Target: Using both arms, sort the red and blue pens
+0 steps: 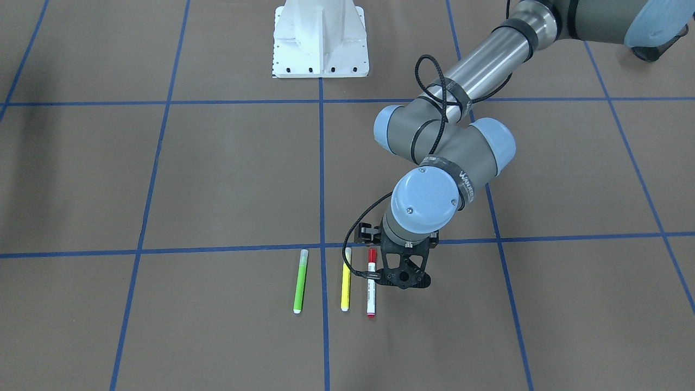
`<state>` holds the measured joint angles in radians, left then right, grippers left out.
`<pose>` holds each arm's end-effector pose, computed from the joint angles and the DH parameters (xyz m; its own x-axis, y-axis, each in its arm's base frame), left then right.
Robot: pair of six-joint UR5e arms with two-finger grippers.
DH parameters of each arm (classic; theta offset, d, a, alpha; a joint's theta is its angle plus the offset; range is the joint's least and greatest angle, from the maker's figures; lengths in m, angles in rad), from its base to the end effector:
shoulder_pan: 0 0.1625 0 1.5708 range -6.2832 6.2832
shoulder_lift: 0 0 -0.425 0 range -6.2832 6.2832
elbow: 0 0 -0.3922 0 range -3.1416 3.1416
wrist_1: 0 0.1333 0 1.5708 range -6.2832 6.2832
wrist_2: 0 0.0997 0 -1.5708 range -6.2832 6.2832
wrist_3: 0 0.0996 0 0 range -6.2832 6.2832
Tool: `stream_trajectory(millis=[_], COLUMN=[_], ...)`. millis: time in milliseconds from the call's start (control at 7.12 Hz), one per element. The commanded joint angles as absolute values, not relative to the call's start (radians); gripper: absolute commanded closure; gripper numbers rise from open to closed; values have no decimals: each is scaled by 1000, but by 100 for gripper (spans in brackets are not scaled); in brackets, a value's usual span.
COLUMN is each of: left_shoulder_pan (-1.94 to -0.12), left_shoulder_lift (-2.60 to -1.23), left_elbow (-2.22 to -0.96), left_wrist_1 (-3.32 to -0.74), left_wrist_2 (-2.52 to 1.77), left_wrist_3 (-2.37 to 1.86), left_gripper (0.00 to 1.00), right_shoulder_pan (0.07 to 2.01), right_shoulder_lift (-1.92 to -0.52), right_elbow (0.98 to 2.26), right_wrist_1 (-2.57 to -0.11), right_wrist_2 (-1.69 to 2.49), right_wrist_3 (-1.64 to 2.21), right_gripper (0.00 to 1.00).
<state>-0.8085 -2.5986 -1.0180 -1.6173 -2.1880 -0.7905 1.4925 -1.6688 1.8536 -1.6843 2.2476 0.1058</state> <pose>0.5251 -0.6595 0.2235 0.7004 0.0972 -0.7071 -0.1436 0.9896 -0.0062 0.0356 -0.4531 0.5837 0.7776 0.0001 0.6287 -0.0041 1.0000 0.0049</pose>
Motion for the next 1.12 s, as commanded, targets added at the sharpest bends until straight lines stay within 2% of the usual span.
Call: stream_trajectory(millis=[0,140,421,702,982], left_shoulder_pan=[-776,-772,-761,-739,-732], left_shoulder_lift=[-2629,-2655,-2661,-2661,-2661], left_elbow=[-962,-887,-839,-834,-834], left_wrist_1=[-1656,-1720,-1775,-1781,-1781], left_wrist_2=[-2137,-2113,-2079,-2056,-2056], left_wrist_3=[-853,-867,-867,-868,-871], left_gripper=[11,11,16,36,44], right_shoulder_pan=[1493,1493,1493,1493,1493], right_shoulder_lift=[-1669,-1669,-1669,-1667,-1667], right_elbow=[1853,1853,1853,1852,1852], right_wrist_1=[-1684,-1684,-1684,-1684,-1684], right_wrist_2=[2246,2246,2244,2244,2244], right_wrist_3=[106,106,106,106,106], right_gripper=[0,0,0,0,0])
